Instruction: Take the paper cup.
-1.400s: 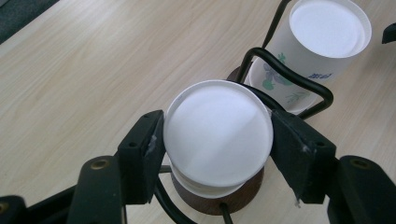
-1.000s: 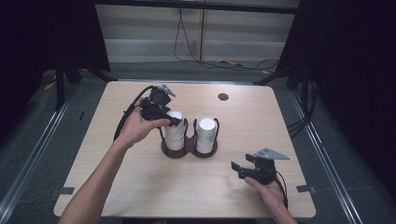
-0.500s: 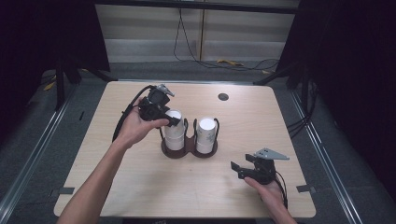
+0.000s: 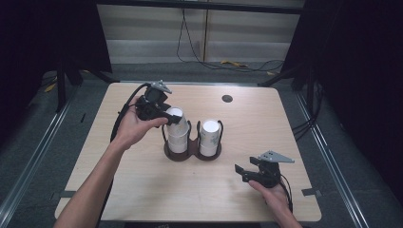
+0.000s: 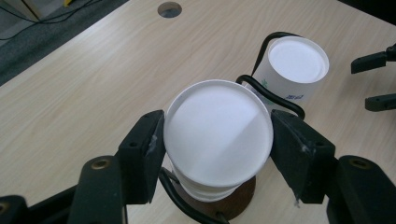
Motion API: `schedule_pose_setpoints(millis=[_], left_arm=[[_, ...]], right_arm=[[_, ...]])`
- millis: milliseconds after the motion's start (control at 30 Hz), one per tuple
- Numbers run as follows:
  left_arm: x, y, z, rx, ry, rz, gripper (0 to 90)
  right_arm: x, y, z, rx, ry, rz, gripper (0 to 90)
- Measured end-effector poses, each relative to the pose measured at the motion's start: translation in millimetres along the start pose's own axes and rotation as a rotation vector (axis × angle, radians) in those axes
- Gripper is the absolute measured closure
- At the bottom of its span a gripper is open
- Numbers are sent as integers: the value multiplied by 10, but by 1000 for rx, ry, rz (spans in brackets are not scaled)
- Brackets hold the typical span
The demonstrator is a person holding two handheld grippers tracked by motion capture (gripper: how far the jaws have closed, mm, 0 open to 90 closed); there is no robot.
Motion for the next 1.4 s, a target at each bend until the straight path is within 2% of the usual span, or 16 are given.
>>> schedule_pose_setpoints(millis=[100,167,300,700,900,1067,1167,1400], left_arm=[[6,31,-14,9,1,10,377],[22,53,-4,-5,10,31,377],[46,113,-11,-7,11,60,377],[65,199,28,-15,-8,124,376],[75,284,17,-28,0,182,376],[47,354,48,-38,-8,196,376],[39,389,72,-46,-11,220,376],[7,460,82,-56,-21,254,376]], right_arm=[[0,-2,0,-1,-1,0,271],[-2,-1,0,0,6,-2,271],[-4,-3,2,-2,4,-3,272],[-4,-7,-11,1,1,-4,272],[4,-6,-9,3,4,0,271],[19,3,-15,6,2,12,271],[30,2,-56,33,1,20,249],[46,0,-186,72,43,29,174]])
Point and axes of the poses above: each handheld gripper's, and its own axes: y roughly backward along the jaws, x roughly out of its top, z roughly to its right, the point moved 10 cm from there along -y, roughly forward along the jaws
